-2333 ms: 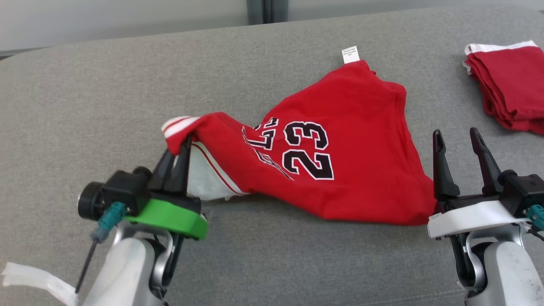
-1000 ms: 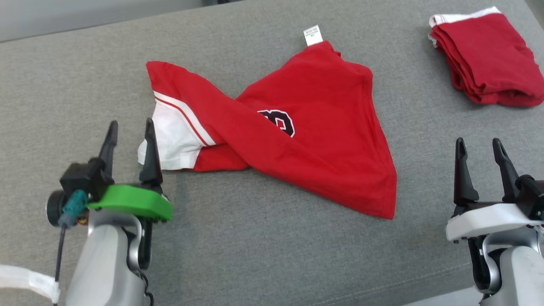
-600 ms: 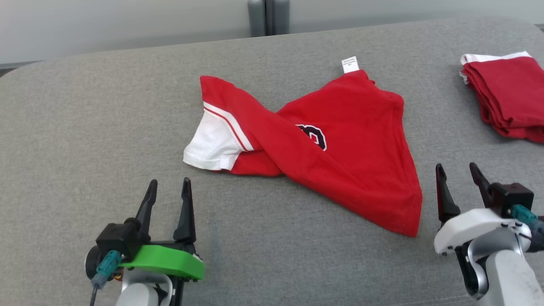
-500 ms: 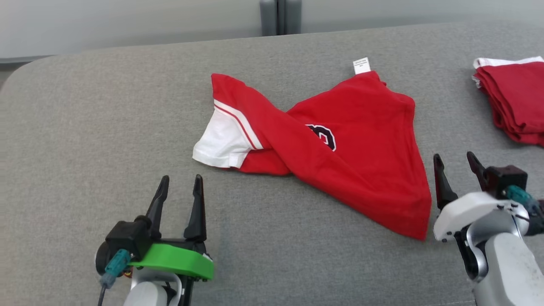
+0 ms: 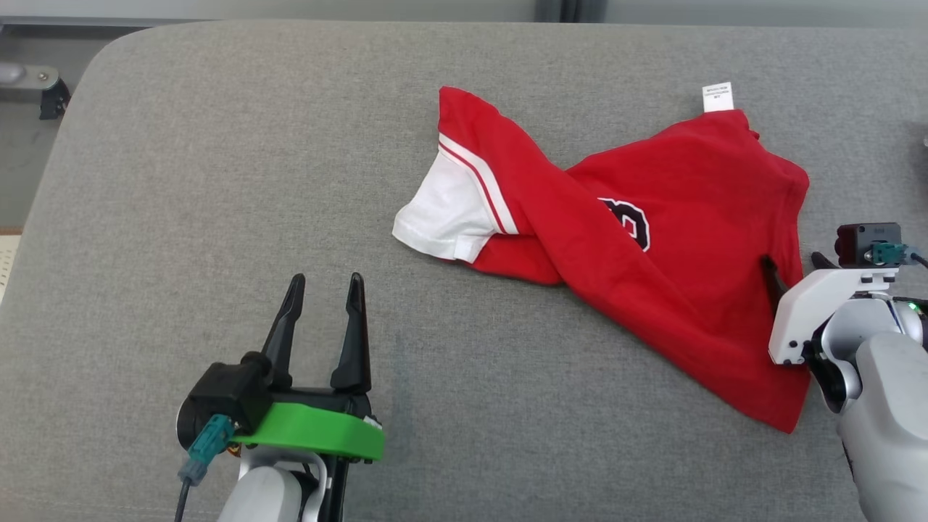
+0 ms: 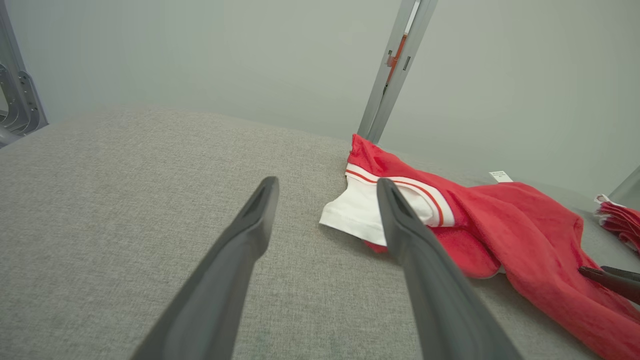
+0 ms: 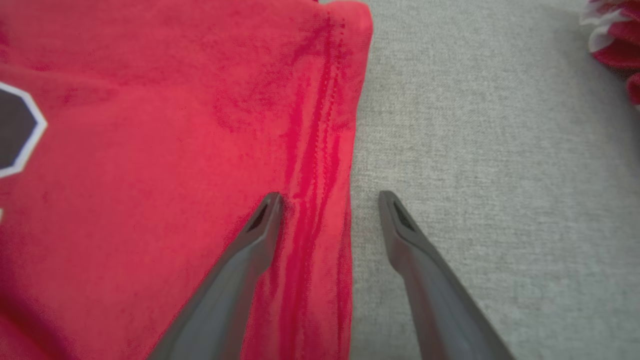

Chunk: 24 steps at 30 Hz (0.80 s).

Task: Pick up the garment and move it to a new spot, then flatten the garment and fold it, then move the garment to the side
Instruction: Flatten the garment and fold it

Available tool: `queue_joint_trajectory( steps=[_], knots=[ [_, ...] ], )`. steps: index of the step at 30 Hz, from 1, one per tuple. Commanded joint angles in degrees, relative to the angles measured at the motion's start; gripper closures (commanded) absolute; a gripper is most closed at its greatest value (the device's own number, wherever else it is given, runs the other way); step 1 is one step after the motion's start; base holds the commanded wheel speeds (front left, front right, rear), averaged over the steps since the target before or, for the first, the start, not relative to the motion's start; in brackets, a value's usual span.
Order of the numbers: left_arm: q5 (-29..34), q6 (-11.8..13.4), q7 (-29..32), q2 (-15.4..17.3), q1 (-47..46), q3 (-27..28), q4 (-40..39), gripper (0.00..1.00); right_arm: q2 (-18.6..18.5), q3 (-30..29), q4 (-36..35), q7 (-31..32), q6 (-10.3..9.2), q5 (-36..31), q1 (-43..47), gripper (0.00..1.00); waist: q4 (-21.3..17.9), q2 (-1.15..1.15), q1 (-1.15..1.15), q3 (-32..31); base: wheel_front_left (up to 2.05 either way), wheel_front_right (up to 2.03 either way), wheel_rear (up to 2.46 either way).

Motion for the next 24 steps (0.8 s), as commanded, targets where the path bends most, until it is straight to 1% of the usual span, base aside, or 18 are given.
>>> queue_joint_trajectory(
  steps=[1,2,3,7,13,19,24],
  knots=[
    [-0.44,0.36,-0.02,0.11,-0.2,-0.07,-0.39,0.0,-0.52,0.67,1.34,0.93,-0.09,0.84,-0.53,0.58,1.04,0.0,0.0,0.8,0.0,0.0,0.0],
    [-0.54,0.44,-0.02,0.11,-0.22,-0.13,-0.47,0.0,-0.77,1.06,1.69,1.01,-0.09,1.27,-0.72,0.8,1.12,0.0,0.0,0.85,0.0,0.0,0.0],
    [-0.55,0.5,-0.02,0.11,-0.24,-0.18,-0.57,0.0,-1.08,1.56,1.95,1.18,-0.09,1.85,-1.14,1.0,1.16,0.0,0.0,0.92,0.0,0.0,0.0],
    [-0.32,0.64,-0.02,0.11,-0.51,-0.34,-0.87,0.0,-3.16,2.83,1.5,0.13,-0.1,3.72,-3.5,1.0,1.2,0.0,0.0,1.54,0.0,0.0,0.0],
    [-0.43,0.79,-0.02,0.11,-1.38,-0.9,-1.23,0.0,-6.38,2.37,0.72,-0.8,-0.1,4.05,-9.14,1.0,1.77,0.0,0.0,3.06,0.0,0.0,0.0],
    [-0.95,0.81,-0.02,0.1,-2.27,-1.71,-1.04,0.0,-10.04,1.52,3.53,-0.73,-0.1,1.5,-15.47,1.0,3.33,0.0,0.0,4.79,0.0,0.0,0.0],
    [-0.83,1.01,-0.02,0.09,-2.84,-1.88,-0.86,0.0,-11.61,1.34,6.64,-2.95,-0.1,-1.74,-20.05,1.0,4.06,0.0,0.0,5.8,0.0,0.0,0.0]
  ],
)
